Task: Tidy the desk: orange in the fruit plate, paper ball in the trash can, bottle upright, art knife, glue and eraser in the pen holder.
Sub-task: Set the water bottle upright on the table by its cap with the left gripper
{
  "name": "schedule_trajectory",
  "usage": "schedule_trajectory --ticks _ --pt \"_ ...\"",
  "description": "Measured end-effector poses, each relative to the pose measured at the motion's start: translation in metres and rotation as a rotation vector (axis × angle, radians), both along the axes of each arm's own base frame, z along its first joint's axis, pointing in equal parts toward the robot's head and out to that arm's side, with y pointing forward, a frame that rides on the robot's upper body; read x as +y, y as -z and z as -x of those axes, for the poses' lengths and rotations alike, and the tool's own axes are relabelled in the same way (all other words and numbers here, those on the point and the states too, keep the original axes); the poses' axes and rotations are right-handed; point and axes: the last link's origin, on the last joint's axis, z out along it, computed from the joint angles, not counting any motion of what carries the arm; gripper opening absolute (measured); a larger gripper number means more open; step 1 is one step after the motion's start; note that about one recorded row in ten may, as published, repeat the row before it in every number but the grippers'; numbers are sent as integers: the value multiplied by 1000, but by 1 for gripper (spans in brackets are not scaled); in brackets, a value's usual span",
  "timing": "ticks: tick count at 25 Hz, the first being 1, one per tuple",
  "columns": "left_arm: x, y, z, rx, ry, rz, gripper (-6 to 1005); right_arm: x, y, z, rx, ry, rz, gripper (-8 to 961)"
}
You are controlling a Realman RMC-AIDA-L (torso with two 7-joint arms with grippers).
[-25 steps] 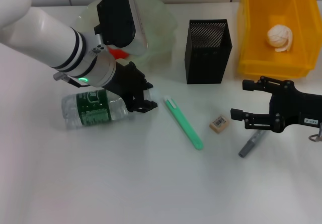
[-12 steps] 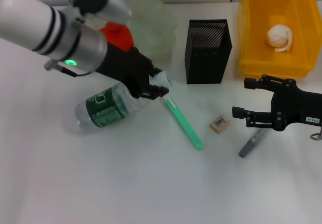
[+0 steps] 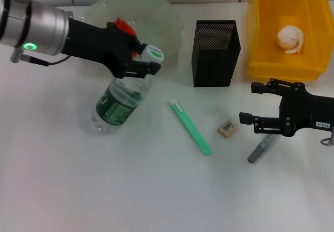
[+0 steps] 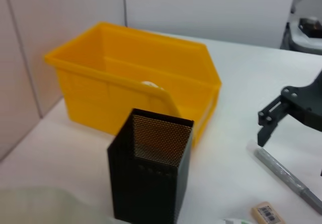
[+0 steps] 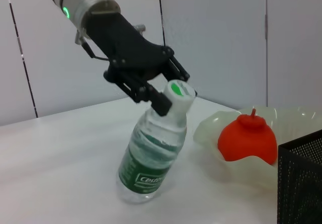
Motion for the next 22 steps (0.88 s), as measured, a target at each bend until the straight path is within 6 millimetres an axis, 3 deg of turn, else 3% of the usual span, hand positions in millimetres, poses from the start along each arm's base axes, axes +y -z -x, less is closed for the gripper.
schedule_trajectory --ticks 6,22 --pt "-5 -27 12 -63 -30 -68 445 0 2 1 -2 -6 9 837" --pt "-10 -55 37 -141 -98 -155 444 1 8 6 -4 -21 32 836"
